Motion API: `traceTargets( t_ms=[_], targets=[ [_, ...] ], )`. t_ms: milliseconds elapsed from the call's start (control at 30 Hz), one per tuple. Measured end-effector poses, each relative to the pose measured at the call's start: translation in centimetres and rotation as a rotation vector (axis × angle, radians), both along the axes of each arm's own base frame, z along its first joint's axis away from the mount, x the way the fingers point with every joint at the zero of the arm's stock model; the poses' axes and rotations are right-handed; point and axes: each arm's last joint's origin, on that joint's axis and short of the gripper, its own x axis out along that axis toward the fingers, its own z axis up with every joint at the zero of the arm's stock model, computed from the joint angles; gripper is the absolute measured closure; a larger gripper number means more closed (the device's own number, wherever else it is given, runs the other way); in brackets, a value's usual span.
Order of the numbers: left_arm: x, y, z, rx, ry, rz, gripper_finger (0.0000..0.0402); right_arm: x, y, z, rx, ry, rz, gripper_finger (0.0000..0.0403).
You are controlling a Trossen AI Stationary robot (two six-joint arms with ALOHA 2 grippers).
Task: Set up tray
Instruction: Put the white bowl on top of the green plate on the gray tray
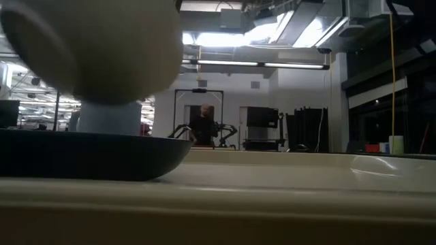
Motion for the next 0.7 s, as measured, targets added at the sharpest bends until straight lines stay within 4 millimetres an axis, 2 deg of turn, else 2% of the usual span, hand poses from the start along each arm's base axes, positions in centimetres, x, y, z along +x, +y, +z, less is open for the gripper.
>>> traceTargets(
  t_ms=[100,167,433,700],
  targets=[
    [0.0,0.0,0.0,-0.01,-0.004,0.002,0.0263,0.1,0.2,-1.7,-0.016,0.068,0.002,0.0393],
    [0.0,0.0,0.0,-0.011,-0.005,0.003,0.0263,0.0,0.0,-2.0,-0.042,0.085,0.005,0.0393],
    [0.0,0.0,0.0,-0.011,-0.002,0.003,0.0263,-0.2,-0.3,-2.0,-0.095,0.093,0.002,0.0393],
    [0.0,0.0,0.0,-0.011,-0.002,0.003,0.0263,-0.5,1.0,-1.6,-0.081,0.064,0.028,0.0393]
  ],
)
